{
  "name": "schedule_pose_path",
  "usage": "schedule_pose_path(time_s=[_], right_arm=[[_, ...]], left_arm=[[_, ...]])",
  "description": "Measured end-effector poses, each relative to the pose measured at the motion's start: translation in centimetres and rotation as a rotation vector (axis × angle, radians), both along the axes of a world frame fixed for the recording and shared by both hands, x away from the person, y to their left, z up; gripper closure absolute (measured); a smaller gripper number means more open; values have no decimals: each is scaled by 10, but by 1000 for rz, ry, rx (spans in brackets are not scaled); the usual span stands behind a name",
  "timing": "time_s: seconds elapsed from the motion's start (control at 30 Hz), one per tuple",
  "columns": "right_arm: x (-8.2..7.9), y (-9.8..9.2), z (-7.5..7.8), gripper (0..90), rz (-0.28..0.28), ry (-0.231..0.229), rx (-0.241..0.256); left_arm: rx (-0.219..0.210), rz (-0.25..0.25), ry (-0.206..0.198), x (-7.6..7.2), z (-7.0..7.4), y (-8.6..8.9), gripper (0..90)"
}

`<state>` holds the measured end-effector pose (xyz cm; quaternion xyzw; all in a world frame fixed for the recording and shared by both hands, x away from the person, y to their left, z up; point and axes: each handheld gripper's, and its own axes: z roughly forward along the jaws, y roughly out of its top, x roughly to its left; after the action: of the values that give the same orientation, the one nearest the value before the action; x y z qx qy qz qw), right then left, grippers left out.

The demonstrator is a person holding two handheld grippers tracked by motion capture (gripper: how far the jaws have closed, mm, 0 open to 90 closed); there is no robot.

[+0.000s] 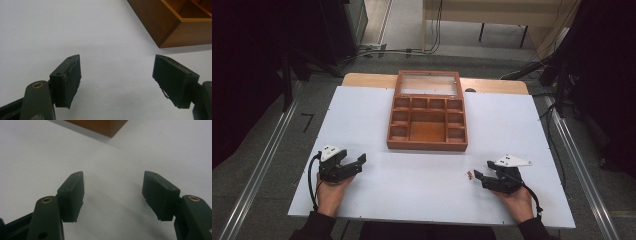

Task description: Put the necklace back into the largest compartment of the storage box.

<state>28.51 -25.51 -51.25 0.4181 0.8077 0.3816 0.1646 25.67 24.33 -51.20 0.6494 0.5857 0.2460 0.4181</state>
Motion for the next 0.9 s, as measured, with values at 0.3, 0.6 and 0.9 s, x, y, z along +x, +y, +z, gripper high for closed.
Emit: schedule_pose_path(time_s=[0.3,0.6,0.9], right_arm=[[1,9,1,376,32,-4,8],[2,16,1,460,60,0,13],[2,26,0,608,104,-6,-10]], left_arm=[[-1,0,0,0,0,0,232],[-2,0,-1,0,0,0,232],[-3,0,-1,0,0,0,232]])
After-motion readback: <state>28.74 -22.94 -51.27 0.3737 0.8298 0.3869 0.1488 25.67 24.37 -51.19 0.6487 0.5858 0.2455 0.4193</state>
